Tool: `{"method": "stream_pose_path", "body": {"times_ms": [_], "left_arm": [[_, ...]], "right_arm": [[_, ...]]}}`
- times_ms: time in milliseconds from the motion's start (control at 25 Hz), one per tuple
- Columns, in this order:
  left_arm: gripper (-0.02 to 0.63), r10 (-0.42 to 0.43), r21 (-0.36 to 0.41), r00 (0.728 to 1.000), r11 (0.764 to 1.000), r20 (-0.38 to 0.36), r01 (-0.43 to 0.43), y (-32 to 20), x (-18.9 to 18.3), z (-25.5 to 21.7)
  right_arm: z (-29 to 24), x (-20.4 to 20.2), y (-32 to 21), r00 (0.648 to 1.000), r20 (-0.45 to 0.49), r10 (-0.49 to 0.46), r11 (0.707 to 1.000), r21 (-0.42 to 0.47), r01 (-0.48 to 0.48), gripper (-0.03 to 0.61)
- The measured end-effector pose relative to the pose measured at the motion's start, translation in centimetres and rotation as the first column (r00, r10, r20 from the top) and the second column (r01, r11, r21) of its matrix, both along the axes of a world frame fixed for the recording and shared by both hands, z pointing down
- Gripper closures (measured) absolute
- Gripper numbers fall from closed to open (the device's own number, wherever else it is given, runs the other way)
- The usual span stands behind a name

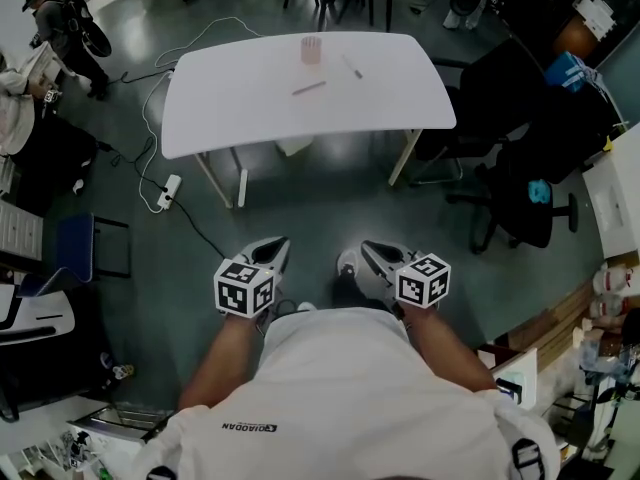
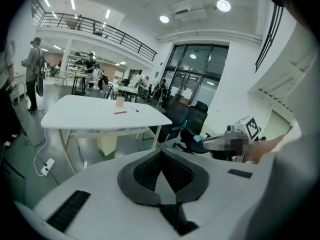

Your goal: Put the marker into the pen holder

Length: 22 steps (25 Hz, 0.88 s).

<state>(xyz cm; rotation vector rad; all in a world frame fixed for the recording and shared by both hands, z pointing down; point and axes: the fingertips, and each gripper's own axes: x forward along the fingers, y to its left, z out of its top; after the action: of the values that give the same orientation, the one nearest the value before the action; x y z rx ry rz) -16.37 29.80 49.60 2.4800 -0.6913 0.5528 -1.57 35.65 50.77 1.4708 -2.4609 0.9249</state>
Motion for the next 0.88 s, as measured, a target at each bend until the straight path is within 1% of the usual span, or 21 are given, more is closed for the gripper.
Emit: {"method": "stream_pose_path", "body": {"times_ms": [120,280,480,640,880], "left_arm": [[0.588,0.003,0.007,1.0,1.0,0.002,-0.003,-0.8,1.0,-0.3],[0.589,0.012,0.01,1.0,1.0,0.011,-0.012,-1.9,2.3,-0.3],[0.588,0.013,-0.005,1.0,1.0,0.02,-0.013,-3.5,4.4,0.0],[0.588,0.009,-0.015,0.999,1.0,0.039,-0.008,-5.7,5.8,0.4],[0.588,-0.001,-0.019,0.999,1.0,0.041,0.002,-9.8,9.0,0.2]], "right_arm": [[0.4,0.9,-0.5,1.0,0.008,0.003,1.0,-0.01,-0.003,0.56],[0.0,2.1,-2.0,1.0,0.012,0.008,1.0,0.003,-0.008,0.56],[0.5,4.5,-3.9,1.0,0.017,0.018,1.0,-0.013,-0.018,0.56],[0.9,6.2,-6.3,0.999,0.027,0.018,1.0,-0.02,-0.018,0.56],[1.0,9.3,-10.5,0.999,0.037,0.009,1.0,-0.017,-0.008,0.56]]}}
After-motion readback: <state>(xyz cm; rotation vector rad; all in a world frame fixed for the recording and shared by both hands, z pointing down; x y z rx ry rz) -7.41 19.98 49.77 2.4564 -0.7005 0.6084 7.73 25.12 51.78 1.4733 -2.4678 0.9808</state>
